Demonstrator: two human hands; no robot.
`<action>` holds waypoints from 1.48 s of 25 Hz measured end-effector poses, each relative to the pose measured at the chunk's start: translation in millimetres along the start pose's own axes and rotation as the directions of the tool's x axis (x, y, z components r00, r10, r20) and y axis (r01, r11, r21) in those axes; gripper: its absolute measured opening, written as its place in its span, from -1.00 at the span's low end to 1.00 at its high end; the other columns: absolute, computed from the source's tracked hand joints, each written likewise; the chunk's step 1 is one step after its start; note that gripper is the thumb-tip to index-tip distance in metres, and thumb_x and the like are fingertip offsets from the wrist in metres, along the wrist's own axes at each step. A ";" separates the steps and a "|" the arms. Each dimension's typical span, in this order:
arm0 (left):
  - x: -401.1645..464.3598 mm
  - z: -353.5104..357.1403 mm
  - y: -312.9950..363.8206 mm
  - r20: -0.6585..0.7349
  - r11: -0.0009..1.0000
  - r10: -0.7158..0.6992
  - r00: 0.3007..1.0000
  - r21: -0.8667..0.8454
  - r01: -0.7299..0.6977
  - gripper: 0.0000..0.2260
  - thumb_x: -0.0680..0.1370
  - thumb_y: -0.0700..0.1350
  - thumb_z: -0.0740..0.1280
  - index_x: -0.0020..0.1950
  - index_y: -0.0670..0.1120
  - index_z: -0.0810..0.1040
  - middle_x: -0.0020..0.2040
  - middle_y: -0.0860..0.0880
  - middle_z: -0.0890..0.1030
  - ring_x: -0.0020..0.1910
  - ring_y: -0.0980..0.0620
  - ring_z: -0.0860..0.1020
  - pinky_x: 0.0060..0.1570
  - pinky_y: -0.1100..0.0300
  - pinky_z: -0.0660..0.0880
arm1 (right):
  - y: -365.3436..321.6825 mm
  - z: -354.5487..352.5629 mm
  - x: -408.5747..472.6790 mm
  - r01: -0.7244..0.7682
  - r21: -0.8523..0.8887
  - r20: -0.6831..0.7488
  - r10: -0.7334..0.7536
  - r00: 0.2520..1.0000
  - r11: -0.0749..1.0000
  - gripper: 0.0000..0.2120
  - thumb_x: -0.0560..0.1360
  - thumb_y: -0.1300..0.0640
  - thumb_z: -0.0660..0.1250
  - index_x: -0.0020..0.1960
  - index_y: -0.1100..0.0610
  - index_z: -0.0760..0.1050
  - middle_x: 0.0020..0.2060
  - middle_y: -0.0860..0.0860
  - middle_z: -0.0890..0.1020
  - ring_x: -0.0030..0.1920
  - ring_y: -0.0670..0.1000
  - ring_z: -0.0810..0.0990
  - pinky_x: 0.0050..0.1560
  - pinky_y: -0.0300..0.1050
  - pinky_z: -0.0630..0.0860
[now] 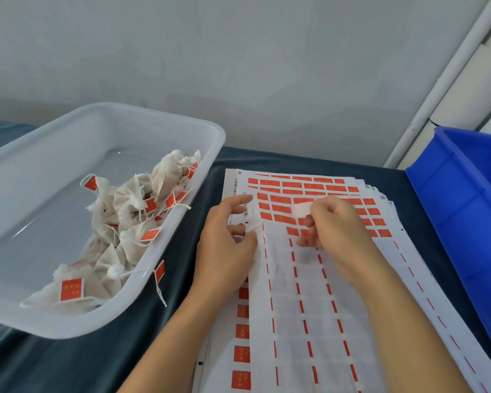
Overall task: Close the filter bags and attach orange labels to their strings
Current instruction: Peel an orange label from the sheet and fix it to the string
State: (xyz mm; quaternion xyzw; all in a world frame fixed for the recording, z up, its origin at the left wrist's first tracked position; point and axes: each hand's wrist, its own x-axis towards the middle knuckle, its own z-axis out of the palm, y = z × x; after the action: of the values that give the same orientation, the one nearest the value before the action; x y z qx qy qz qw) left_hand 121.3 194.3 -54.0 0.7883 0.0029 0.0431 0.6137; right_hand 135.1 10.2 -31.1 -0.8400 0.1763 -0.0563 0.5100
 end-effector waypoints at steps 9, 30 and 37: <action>-14.7 -10.2 1.2 -0.047 0.861 0.062 0.997 0.508 -0.030 -0.63 0.58 0.12 0.42 0.35 0.33 0.43 -0.11 0.25 0.52 -0.26 0.18 0.59 -0.22 0.28 0.62 | 10.3 -21.9 -42.4 -0.001 0.158 0.105 -0.016 0.994 0.987 -0.87 0.72 -0.02 0.19 0.11 -0.08 0.51 -0.33 0.02 0.70 -0.41 0.08 0.71 -0.31 -0.06 0.70; -26.4 2.5 25.8 -0.038 0.968 0.232 0.972 0.103 -0.227 -0.72 0.54 -0.04 0.53 0.15 0.27 0.60 -0.14 0.32 0.70 -0.11 0.30 0.69 -0.12 0.59 0.48 | 11.6 35.5 -53.4 -0.008 0.403 -0.144 0.072 0.987 0.915 -0.87 0.73 0.01 0.17 0.06 -0.04 0.47 -0.24 -0.06 0.71 -0.30 -0.05 0.74 -0.24 -0.17 0.70; -27.9 17.5 5.9 0.011 0.980 0.192 0.981 0.057 -0.193 -0.70 0.56 0.07 0.50 0.19 0.40 0.53 -0.05 0.35 0.69 0.00 0.30 0.66 -0.10 0.47 0.53 | 21.2 -3.9 -51.2 -0.018 0.398 -0.075 0.052 0.996 0.917 -0.88 0.71 0.07 0.24 0.08 0.01 0.55 -0.26 -0.11 0.71 -0.25 -0.05 0.75 -0.32 -0.28 0.63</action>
State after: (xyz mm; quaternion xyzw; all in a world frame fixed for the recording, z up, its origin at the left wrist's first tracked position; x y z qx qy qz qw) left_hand 94.5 174.3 -54.3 0.8024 -0.0736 0.1001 0.5837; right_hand 81.2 16.2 -43.5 -0.7129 0.1973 -0.1168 0.6628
